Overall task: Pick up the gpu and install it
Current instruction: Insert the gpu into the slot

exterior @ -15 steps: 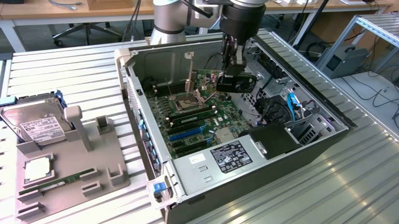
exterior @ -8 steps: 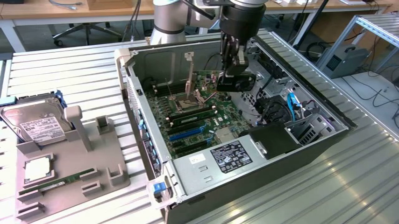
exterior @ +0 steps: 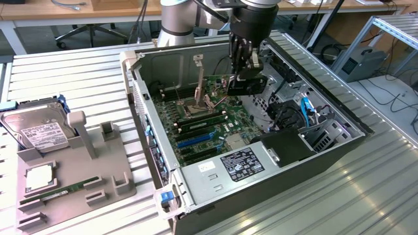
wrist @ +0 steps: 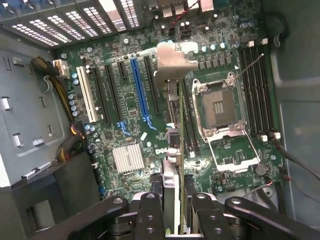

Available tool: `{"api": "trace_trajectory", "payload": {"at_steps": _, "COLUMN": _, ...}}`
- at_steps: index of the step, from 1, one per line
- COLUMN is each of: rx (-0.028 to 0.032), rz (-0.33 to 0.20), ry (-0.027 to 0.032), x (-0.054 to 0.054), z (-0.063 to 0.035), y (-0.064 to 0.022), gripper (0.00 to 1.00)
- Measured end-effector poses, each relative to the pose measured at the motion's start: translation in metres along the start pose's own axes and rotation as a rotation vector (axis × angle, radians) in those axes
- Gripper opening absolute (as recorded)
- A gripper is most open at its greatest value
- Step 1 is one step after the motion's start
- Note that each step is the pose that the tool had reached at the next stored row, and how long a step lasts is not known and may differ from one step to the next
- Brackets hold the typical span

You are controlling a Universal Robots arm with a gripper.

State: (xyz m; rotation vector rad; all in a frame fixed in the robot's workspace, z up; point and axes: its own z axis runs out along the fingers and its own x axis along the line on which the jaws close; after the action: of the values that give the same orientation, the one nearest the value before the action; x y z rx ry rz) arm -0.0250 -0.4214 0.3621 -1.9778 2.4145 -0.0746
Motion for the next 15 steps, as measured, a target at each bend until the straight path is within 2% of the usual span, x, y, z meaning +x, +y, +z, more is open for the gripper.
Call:
{"api": "trace_trajectory", "payload": {"at_steps": 3, "rx": 0.0018, "rz": -0.115, "ry": -0.0057, "x": 0.0000, "z": 0.0001, "y": 0.0000, "gripper": 0.27}}
{"api": "trace_trajectory", "payload": {"at_steps": 5, "rx": 0.0024, "rz": -0.159, "ry": -0.0078, "x": 0.0000, "z": 0.0001, "y": 0.0000, "gripper": 0.27}}
{"api": "trace_trajectory", "payload": {"at_steps": 15, "rx": 0.0024, "rz": -0.159, "ry": -0.0077, "x": 0.0004, "z": 0.0003, "y": 0.0000, "gripper": 0.27}}
